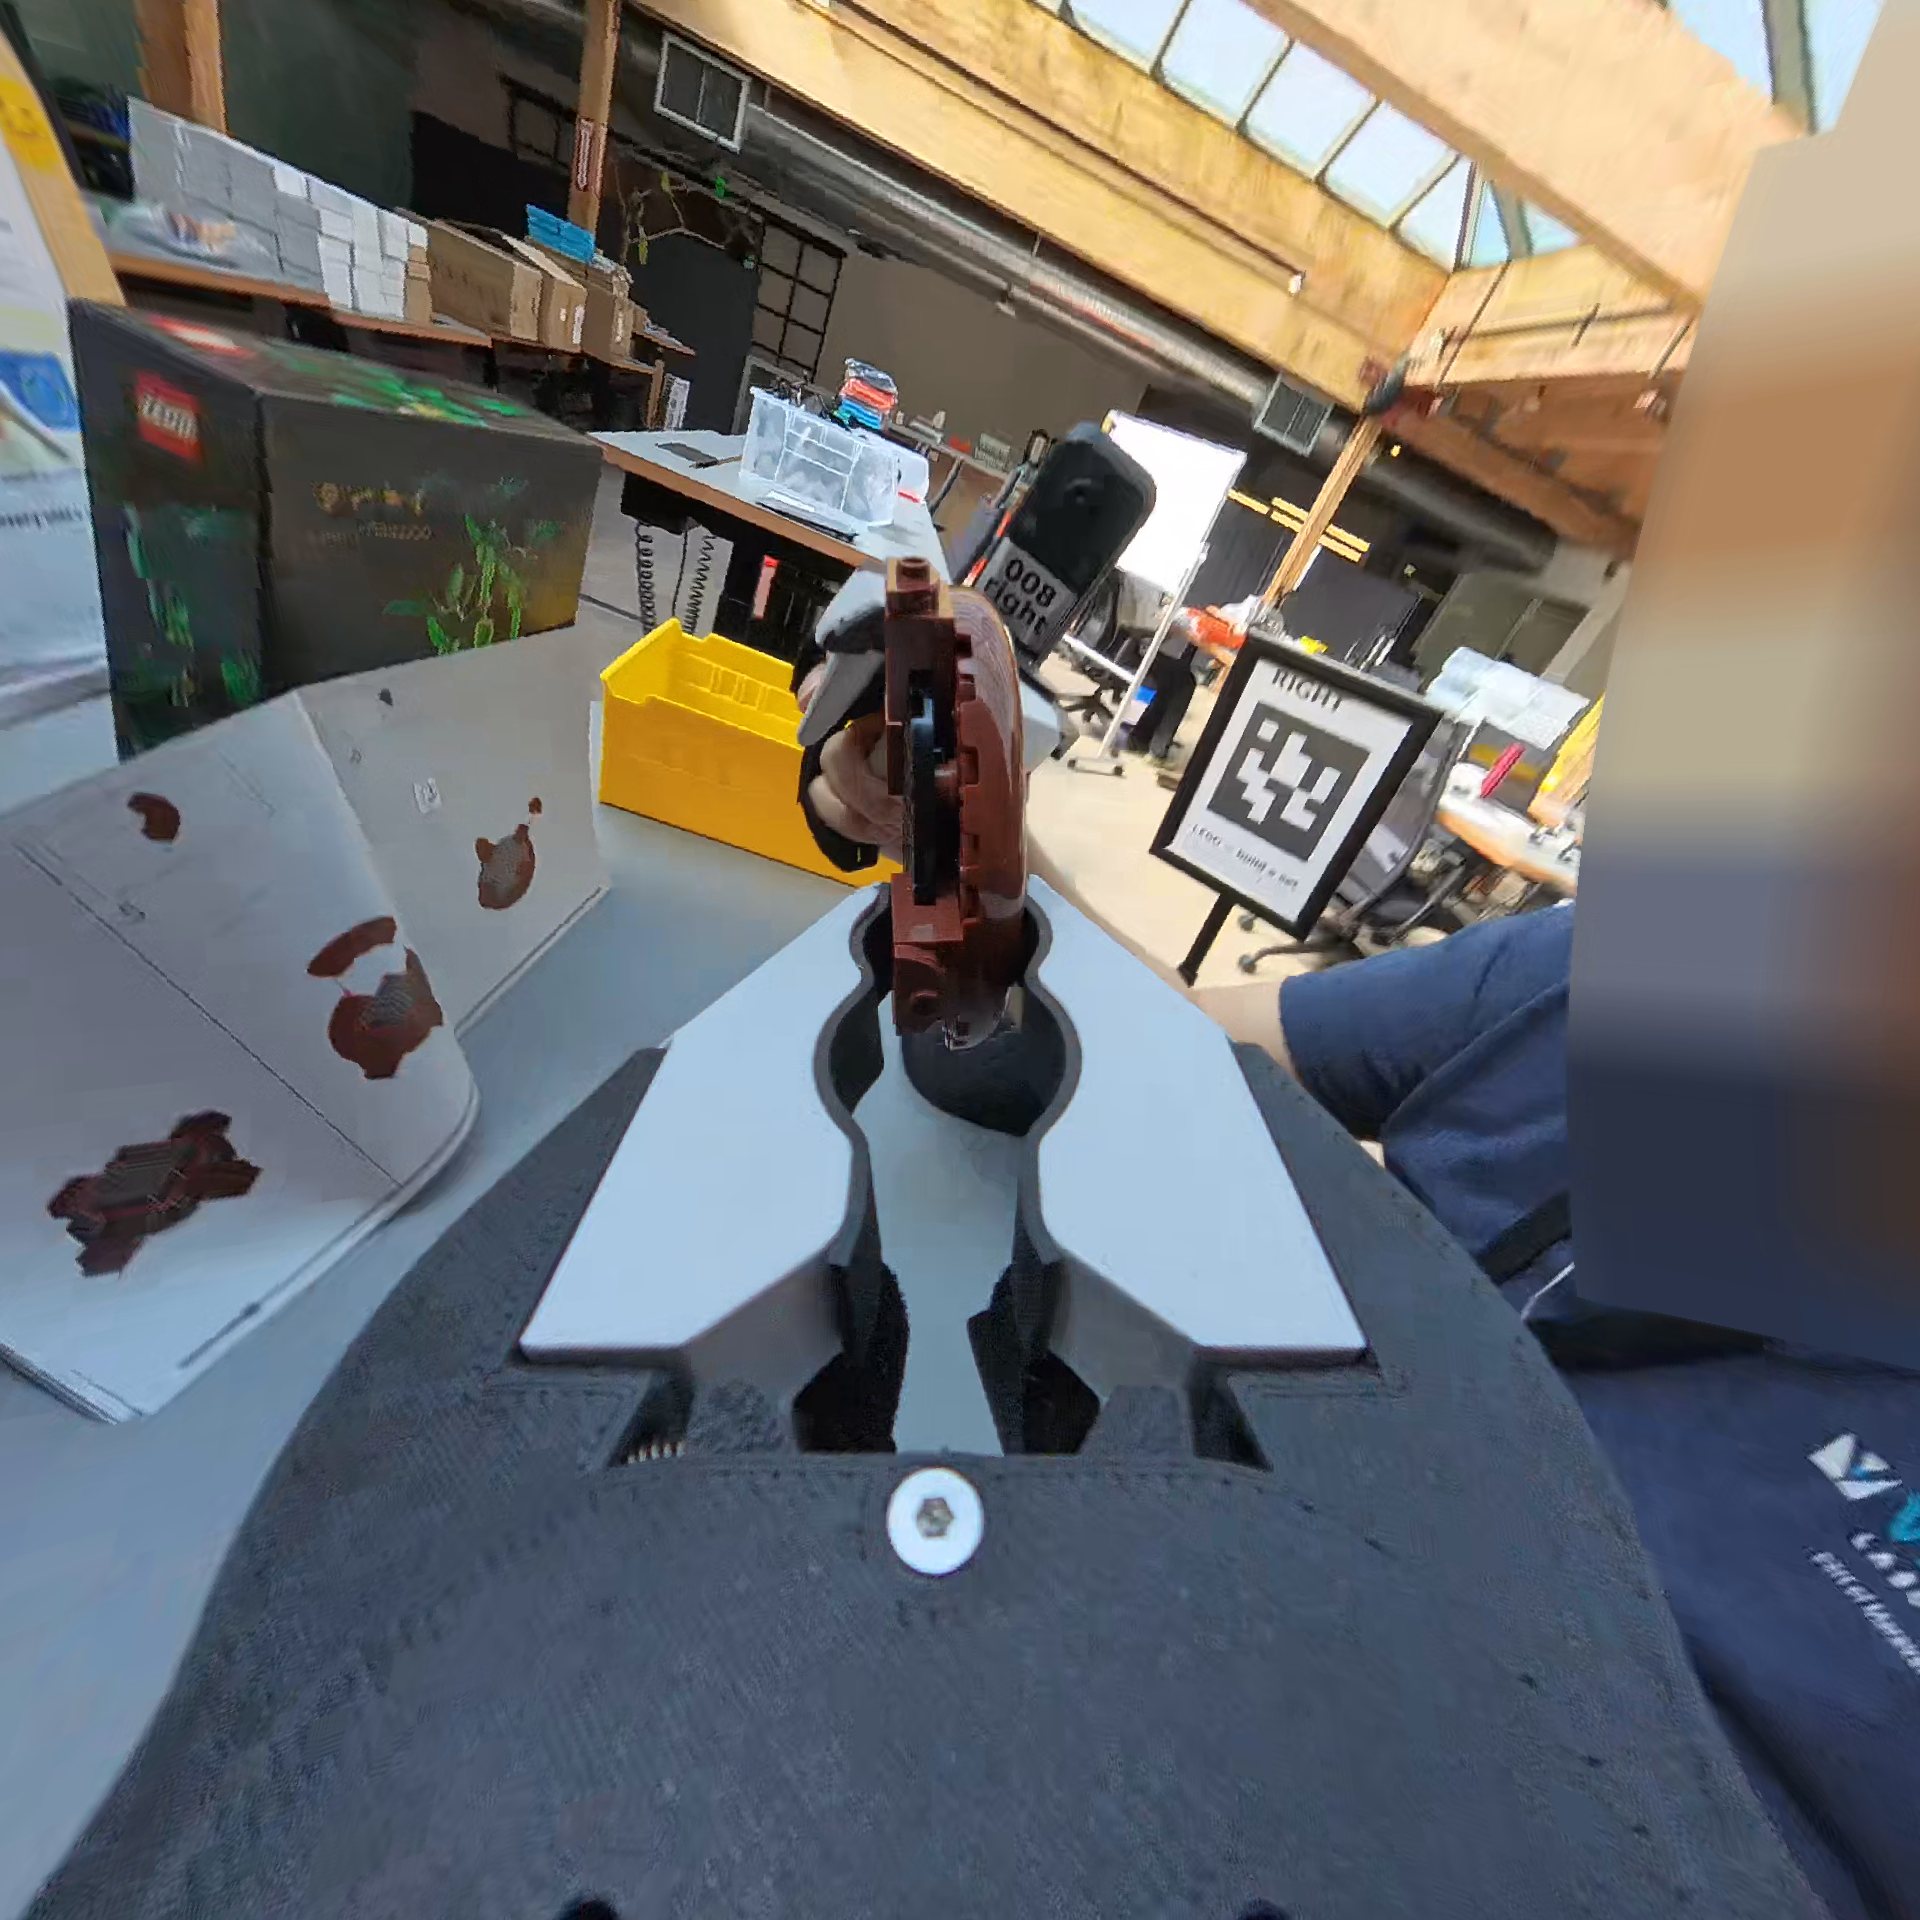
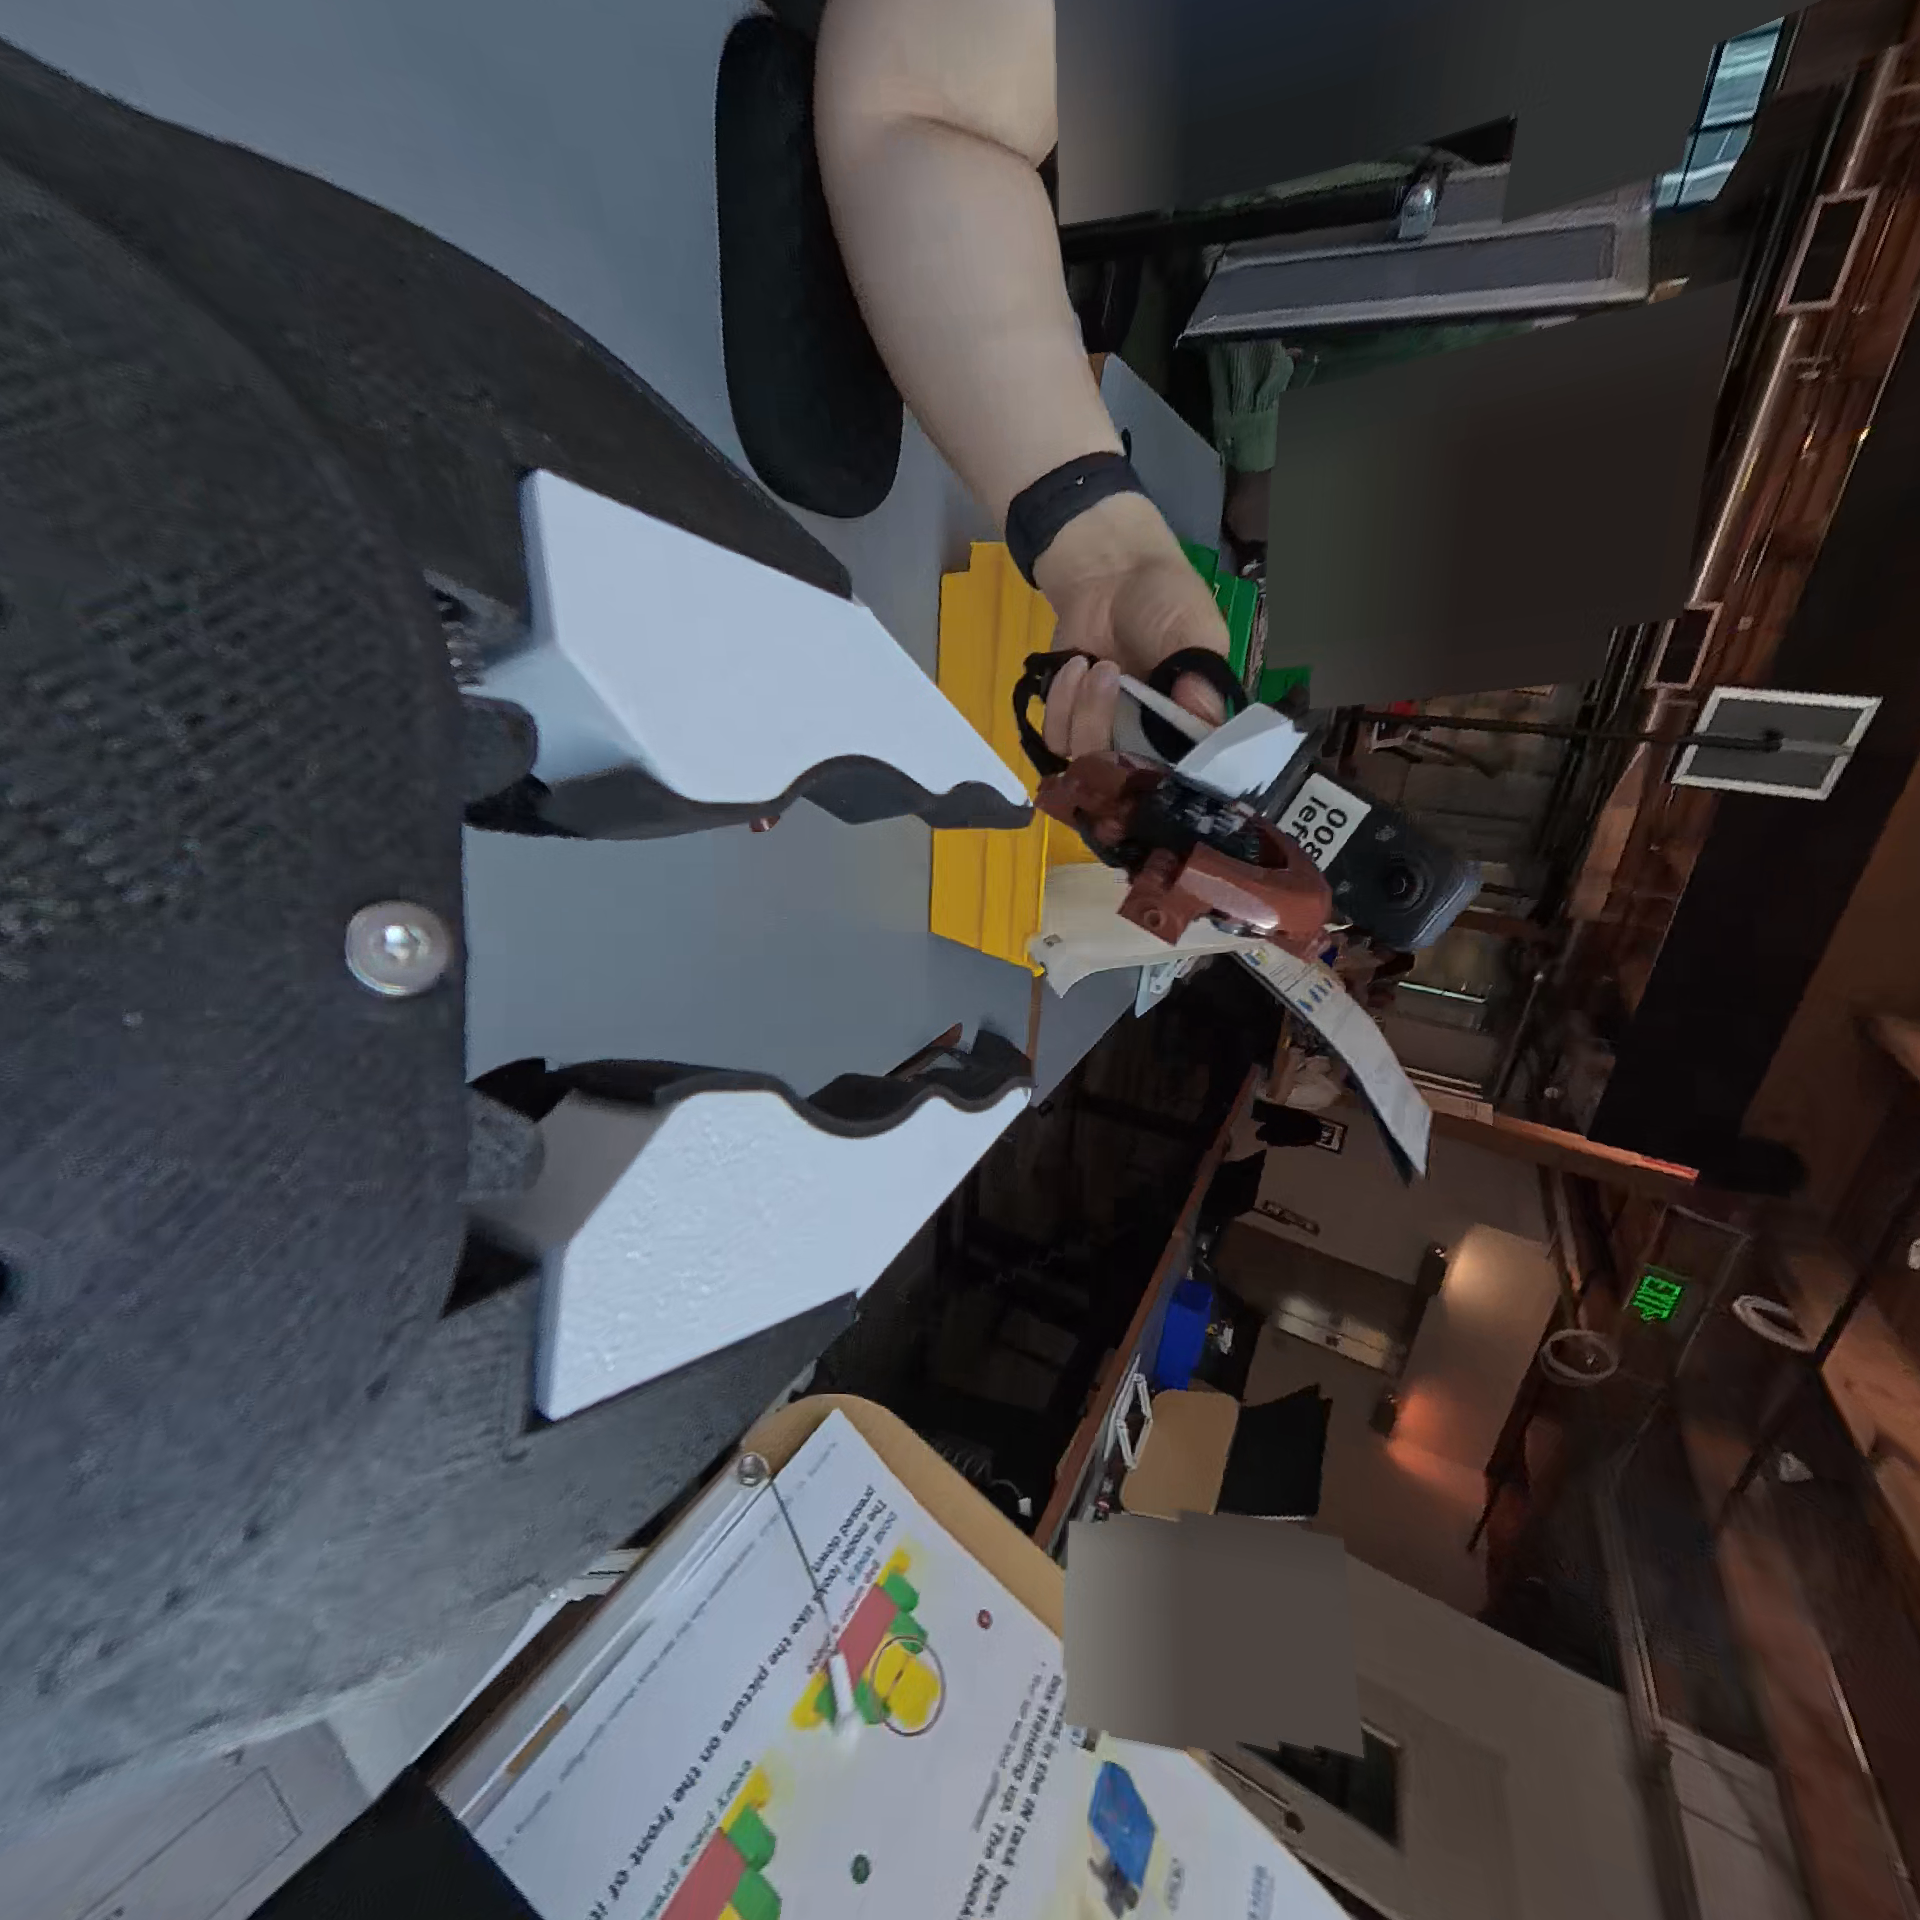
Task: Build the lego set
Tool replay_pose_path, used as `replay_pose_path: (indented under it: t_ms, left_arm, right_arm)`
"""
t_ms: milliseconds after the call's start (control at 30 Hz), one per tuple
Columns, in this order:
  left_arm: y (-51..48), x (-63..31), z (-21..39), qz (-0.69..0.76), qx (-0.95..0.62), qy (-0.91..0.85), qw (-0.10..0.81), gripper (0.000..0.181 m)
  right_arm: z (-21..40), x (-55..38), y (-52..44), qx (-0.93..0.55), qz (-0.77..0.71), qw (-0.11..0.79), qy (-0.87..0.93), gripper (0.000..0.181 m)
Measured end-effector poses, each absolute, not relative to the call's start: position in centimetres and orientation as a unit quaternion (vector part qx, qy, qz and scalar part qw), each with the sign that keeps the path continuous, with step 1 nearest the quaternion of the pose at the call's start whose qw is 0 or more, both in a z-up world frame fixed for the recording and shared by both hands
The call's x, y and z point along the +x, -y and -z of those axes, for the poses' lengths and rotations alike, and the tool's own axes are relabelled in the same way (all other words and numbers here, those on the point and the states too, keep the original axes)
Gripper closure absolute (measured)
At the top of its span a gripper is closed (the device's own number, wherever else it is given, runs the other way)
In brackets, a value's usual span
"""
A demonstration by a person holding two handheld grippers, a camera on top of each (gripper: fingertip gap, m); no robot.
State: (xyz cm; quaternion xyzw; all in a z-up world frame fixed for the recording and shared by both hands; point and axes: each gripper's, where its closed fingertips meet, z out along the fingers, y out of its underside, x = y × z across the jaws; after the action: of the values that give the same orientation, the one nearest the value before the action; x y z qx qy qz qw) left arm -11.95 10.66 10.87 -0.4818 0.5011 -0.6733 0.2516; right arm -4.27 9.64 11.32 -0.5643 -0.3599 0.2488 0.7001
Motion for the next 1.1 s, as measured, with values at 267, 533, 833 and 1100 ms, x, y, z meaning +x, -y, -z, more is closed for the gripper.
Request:
replay_pose_path:
  t_ms: [267, 533, 833, 1100]
  left_arm:
    - [-19.4, -15.5, -7.8, 0.632, -0.616, -0.381, 0.276, 0.163]
    - [-20.3, -17.8, -9.4, 0.639, -0.609, -0.359, 0.302, 0.162]
    - [-20.2, -18.2, -9.9, 0.66, -0.592, -0.359, 0.292, 0.162]
    - [-19.9, -18.1, -9.9, 0.659, -0.59, -0.368, 0.287, 0.162]
  right_arm:
    - [3.4, -13.6, -15.2, -0.704, -0.271, 0.541, 0.372, 0.132]
    - [13.1, -22.0, -17.9, -0.777, -0.255, 0.422, 0.39, 0.114]
    - [15.1, -22.7, -20.4, -0.802, -0.15, 0.406, 0.412, 0.111]
    - [15.0, -22.5, -20.2, -0.812, -0.2, 0.382, 0.394, 0.125]
